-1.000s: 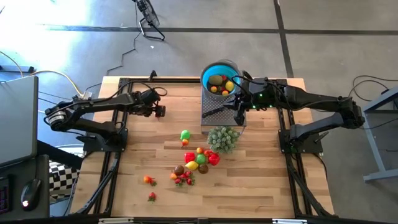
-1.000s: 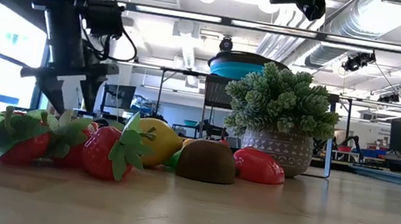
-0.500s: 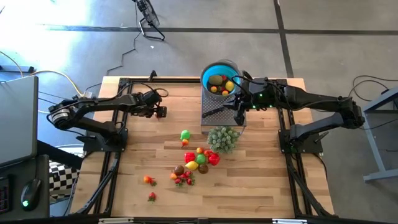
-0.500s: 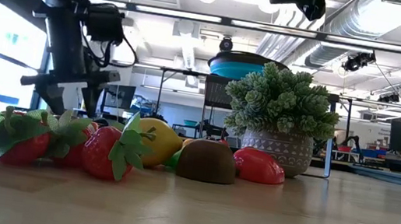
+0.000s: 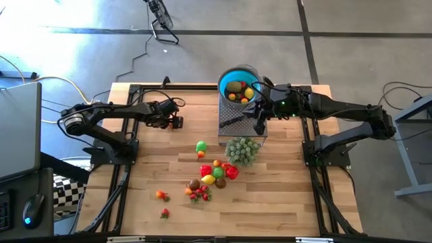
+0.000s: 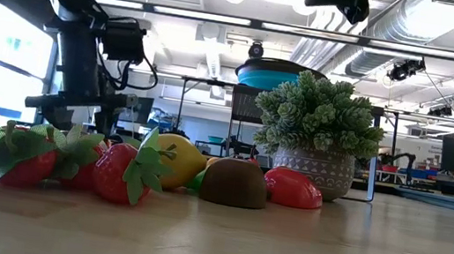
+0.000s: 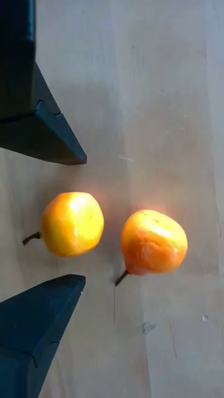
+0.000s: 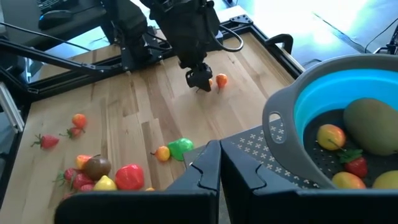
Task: Pick & Place Fruit
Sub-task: Put the orange pear into the blue strainer bowl
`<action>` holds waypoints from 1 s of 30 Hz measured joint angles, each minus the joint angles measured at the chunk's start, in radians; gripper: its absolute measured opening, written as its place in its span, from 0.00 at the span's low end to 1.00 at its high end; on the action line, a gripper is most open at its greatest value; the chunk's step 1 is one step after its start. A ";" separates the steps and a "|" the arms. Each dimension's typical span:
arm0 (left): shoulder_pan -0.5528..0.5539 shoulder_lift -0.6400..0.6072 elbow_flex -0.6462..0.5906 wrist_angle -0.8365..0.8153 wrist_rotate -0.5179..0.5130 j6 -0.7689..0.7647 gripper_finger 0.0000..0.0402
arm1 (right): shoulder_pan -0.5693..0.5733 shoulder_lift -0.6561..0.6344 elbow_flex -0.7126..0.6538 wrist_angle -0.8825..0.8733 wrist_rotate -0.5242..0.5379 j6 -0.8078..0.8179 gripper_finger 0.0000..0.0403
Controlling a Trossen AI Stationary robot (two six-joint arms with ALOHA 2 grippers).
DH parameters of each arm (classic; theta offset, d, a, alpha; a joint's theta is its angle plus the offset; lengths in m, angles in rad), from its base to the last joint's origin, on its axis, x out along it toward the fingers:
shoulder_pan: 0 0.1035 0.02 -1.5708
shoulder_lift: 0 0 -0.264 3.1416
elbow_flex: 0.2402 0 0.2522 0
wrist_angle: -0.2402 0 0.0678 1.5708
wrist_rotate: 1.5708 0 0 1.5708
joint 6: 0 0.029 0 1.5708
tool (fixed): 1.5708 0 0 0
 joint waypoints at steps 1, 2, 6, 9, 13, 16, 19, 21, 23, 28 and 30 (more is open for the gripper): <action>0.000 0.000 0.000 0.000 0.000 0.000 0.74 | 0.000 0.000 0.000 0.000 0.000 0.000 0.00; 0.000 0.000 0.000 0.000 0.000 0.000 0.74 | 0.000 0.000 0.000 0.000 0.000 0.000 0.00; 0.000 0.001 0.000 -0.003 0.000 0.001 0.70 | 0.000 0.000 0.000 0.000 0.000 0.000 0.00; 0.000 0.001 0.000 -0.008 0.000 0.004 0.63 | 0.000 0.000 0.000 0.000 0.000 0.000 0.00; 0.001 0.002 -0.001 -0.018 -0.003 0.005 0.52 | 0.000 0.000 0.000 0.000 0.000 0.000 0.00; 0.001 0.002 -0.001 -0.031 -0.003 0.005 0.47 | 0.000 0.000 0.000 0.000 -0.001 0.000 0.00; 0.001 0.002 -0.001 -0.038 -0.002 0.005 0.42 | 0.000 0.000 0.000 0.000 -0.001 0.000 0.00; 0.001 0.002 -0.001 -0.043 -0.002 0.005 0.41 | 0.000 0.000 0.000 0.000 -0.001 0.000 0.00; 0.001 0.002 -0.001 -0.047 -0.001 0.005 0.39 | 0.000 0.000 0.000 0.000 -0.001 0.000 0.00; 0.001 0.002 -0.001 -0.051 0.009 0.012 0.37 | 0.000 0.000 0.000 0.000 -0.001 0.000 0.00; 0.001 0.002 -0.001 -0.052 0.021 0.025 0.36 | 0.000 0.000 0.000 0.000 -0.001 0.000 0.00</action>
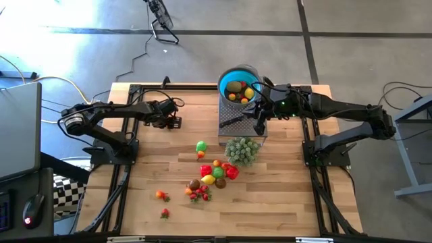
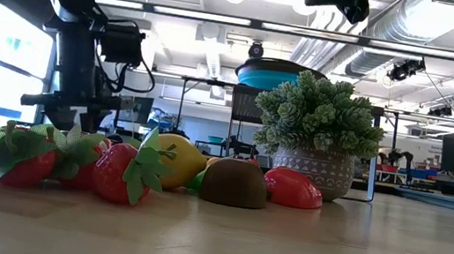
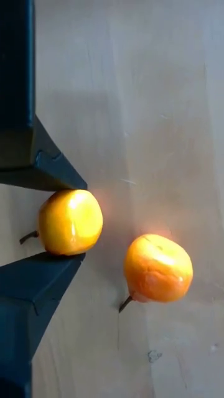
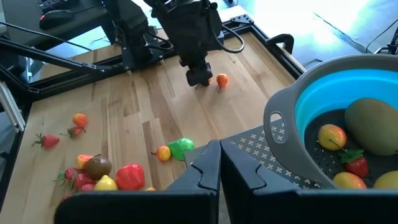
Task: Pick & Place Fruit
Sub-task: Put the orange pear into the blue strainer bowl
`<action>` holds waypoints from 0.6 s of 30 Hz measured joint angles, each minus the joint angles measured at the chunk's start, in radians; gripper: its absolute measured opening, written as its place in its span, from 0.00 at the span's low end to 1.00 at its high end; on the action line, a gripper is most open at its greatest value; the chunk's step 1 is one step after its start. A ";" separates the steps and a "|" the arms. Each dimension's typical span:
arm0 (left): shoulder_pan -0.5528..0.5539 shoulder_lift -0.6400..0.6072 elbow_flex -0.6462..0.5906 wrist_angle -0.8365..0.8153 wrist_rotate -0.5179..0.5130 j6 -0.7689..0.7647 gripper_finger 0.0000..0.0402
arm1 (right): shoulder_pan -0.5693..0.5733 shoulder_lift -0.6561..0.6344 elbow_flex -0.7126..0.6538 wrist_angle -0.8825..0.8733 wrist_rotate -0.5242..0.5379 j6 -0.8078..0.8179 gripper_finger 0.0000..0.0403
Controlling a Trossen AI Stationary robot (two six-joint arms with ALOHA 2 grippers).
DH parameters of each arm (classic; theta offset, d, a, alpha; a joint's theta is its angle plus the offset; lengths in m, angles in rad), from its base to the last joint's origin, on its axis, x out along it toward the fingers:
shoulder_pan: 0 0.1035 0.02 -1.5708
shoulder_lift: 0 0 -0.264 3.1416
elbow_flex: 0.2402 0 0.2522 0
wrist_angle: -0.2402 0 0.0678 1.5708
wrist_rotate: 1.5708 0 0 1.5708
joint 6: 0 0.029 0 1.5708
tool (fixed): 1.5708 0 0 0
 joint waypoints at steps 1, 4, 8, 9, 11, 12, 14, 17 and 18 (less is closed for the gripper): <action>0.000 0.000 0.000 0.000 0.006 0.005 0.35 | 0.000 0.000 0.000 0.000 0.000 0.000 0.00; 0.001 -0.001 0.000 0.000 0.022 0.007 0.34 | 0.000 0.000 0.000 0.000 0.000 0.000 0.00; 0.001 -0.001 0.000 0.000 0.056 0.026 0.34 | 0.000 0.000 0.000 0.000 0.000 0.000 0.00; 0.002 -0.002 0.000 0.000 0.073 0.028 0.34 | 0.000 0.000 0.000 0.000 0.000 0.000 0.00; 0.002 -0.009 0.001 0.001 0.118 0.029 0.34 | 0.000 0.000 0.000 0.000 0.000 0.000 0.00; 0.002 -0.016 0.001 0.001 0.161 0.032 0.34 | 0.000 0.000 0.000 0.000 0.000 0.000 0.00; -0.002 -0.033 0.004 -0.005 0.222 0.044 0.33 | 0.000 0.000 0.000 0.000 0.000 0.000 0.00; 0.000 -0.073 0.033 0.010 0.280 0.082 0.33 | 0.000 0.000 0.000 0.000 -0.002 -0.002 0.00; 0.001 -0.086 0.047 0.016 0.297 0.099 0.33 | 0.000 0.000 0.000 0.000 -0.004 -0.002 0.00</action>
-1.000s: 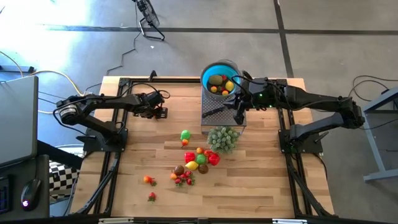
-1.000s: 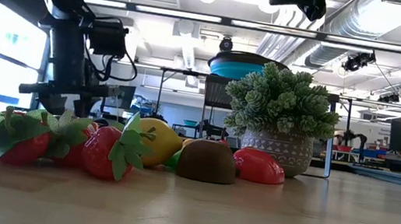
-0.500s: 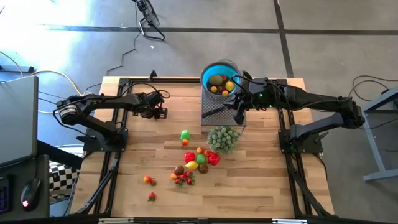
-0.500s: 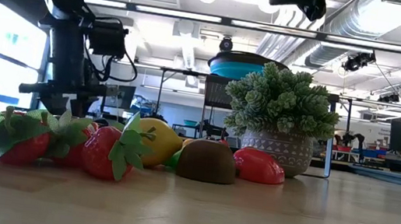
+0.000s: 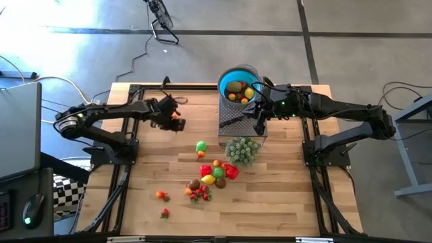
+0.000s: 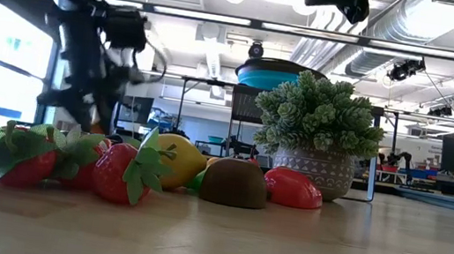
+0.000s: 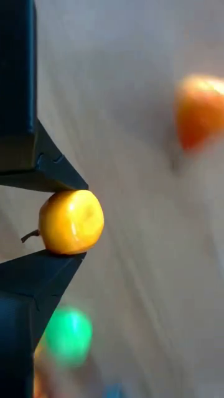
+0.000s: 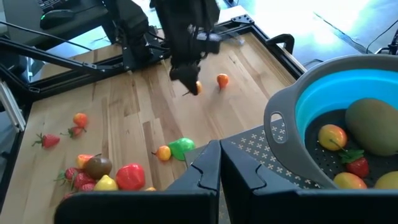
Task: Pick & Place Fruit
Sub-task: Put the orange pear into the blue strainer bowl
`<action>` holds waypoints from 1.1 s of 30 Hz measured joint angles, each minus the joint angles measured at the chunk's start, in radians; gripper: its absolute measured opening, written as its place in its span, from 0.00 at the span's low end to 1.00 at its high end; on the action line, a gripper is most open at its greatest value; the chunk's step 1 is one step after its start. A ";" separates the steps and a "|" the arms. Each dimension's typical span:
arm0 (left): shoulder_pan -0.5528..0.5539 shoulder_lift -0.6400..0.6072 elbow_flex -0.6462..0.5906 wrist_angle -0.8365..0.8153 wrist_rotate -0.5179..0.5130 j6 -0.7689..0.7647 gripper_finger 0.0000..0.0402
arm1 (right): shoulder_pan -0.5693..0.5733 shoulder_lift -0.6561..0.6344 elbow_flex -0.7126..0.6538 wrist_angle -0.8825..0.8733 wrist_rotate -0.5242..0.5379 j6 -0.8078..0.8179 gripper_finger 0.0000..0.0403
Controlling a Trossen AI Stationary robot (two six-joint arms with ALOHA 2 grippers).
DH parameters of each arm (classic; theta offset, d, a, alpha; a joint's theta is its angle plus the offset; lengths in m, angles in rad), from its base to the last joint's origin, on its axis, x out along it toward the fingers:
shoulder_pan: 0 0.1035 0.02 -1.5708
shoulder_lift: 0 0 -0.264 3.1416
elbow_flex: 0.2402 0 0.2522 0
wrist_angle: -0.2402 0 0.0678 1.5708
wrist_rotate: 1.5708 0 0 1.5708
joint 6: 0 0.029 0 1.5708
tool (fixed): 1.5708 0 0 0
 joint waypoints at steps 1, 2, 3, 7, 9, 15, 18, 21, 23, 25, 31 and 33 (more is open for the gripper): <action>0.000 -0.013 0.014 -0.001 0.014 0.016 0.33 | 0.000 0.000 0.000 0.000 -0.002 0.000 0.00; -0.001 -0.026 0.028 -0.004 0.030 0.031 0.33 | 0.000 0.000 0.000 0.000 -0.002 -0.001 0.00; -0.001 -0.038 0.042 0.000 0.043 0.042 0.33 | 0.000 0.000 0.000 0.000 -0.002 -0.001 0.00; -0.001 -0.089 0.107 0.049 0.102 0.093 0.33 | 0.000 0.000 0.000 0.000 -0.002 -0.002 0.00; -0.001 -0.110 0.139 0.093 0.137 0.134 0.33 | 0.000 0.000 0.000 0.000 -0.002 -0.002 0.00; -0.001 -0.144 0.250 0.214 0.210 0.229 0.33 | 0.000 0.000 0.000 0.001 -0.002 -0.002 0.00; -0.001 -0.144 0.312 0.272 0.217 0.294 0.33 | 0.000 0.000 0.000 0.009 -0.002 -0.003 0.00; -0.001 -0.144 0.366 0.315 0.219 0.385 0.33 | 0.000 0.000 0.000 0.023 -0.001 -0.009 0.00; -0.001 -0.144 0.399 0.333 0.229 0.455 0.33 | 0.000 0.000 0.000 0.041 -0.001 -0.010 0.00; -0.004 -0.144 0.427 0.341 0.238 0.514 0.33 | 0.000 0.000 0.000 0.069 -0.008 -0.010 0.00; -0.057 -0.144 0.449 0.466 0.238 0.607 0.33 | 0.000 0.016 0.000 0.232 -0.102 -0.010 0.00; -0.079 -0.140 0.449 0.521 0.231 0.616 0.33 | 0.001 0.035 0.000 0.312 -0.130 -0.009 0.00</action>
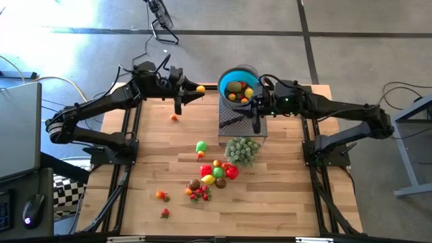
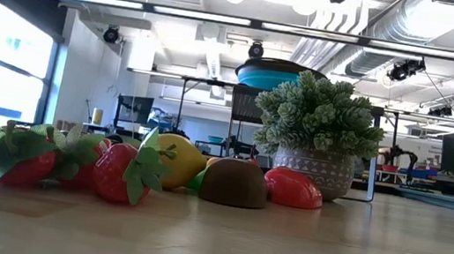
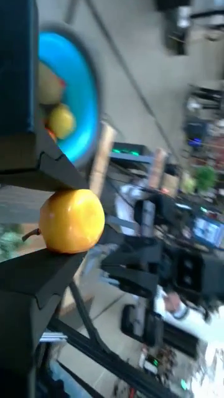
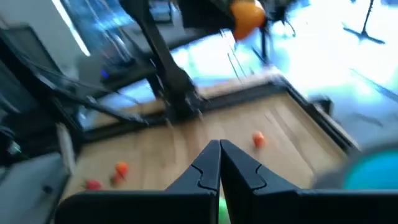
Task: Pick & Place Fruit
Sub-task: Put the orange pear into the blue strainer bowl
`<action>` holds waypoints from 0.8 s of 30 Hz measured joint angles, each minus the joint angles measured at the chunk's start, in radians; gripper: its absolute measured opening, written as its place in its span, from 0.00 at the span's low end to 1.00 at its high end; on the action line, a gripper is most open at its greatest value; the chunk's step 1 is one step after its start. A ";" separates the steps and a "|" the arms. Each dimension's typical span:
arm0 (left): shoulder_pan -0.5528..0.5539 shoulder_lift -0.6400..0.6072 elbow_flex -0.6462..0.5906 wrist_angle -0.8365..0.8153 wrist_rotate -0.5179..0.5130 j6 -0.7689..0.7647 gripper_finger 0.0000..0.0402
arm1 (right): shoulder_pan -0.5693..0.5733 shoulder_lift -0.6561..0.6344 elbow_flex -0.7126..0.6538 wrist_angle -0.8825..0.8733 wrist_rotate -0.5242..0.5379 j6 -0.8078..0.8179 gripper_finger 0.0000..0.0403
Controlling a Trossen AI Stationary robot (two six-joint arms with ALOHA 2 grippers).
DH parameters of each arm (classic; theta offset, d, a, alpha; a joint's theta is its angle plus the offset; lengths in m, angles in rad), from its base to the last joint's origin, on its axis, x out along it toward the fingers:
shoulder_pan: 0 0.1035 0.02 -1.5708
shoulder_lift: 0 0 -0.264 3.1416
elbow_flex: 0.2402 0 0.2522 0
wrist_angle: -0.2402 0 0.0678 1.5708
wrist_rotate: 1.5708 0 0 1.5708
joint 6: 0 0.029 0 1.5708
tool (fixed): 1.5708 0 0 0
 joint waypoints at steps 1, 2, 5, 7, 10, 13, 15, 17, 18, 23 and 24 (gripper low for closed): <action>-0.012 0.003 0.000 0.030 -0.007 0.002 0.33 | 0.000 0.008 0.000 0.028 -0.015 0.000 0.00; -0.022 0.006 0.000 0.057 -0.010 0.002 0.33 | 0.000 0.019 0.000 0.055 -0.027 0.000 0.00; -0.044 0.009 0.000 0.126 -0.010 0.018 0.33 | 0.000 0.050 0.000 0.135 -0.031 0.000 0.00; -0.061 0.009 0.000 0.140 -0.010 0.028 0.33 | 0.000 0.064 0.000 0.160 -0.030 -0.001 0.00; -0.085 0.010 0.000 0.140 -0.012 0.050 0.33 | 0.000 0.076 0.000 0.197 -0.031 0.000 0.00; -0.121 0.010 0.000 0.150 -0.015 0.077 0.33 | 0.000 0.076 0.000 0.237 -0.029 -0.001 0.00; -0.149 0.010 0.000 0.160 -0.046 0.097 0.33 | 0.002 0.083 0.000 0.275 -0.030 -0.001 0.00; -0.174 0.011 0.000 0.180 -0.094 0.106 0.33 | 0.002 0.086 0.000 0.285 -0.028 -0.004 0.00; -0.185 0.014 0.000 0.192 -0.116 0.114 0.33 | 0.004 0.087 0.000 0.293 -0.023 -0.015 0.01; -0.211 0.020 0.000 0.204 -0.180 0.149 0.33 | 0.026 0.103 0.000 0.311 0.007 -0.045 0.07; -0.211 0.019 0.000 0.204 -0.182 0.150 0.33 | 0.027 0.104 0.000 0.315 0.017 -0.046 0.09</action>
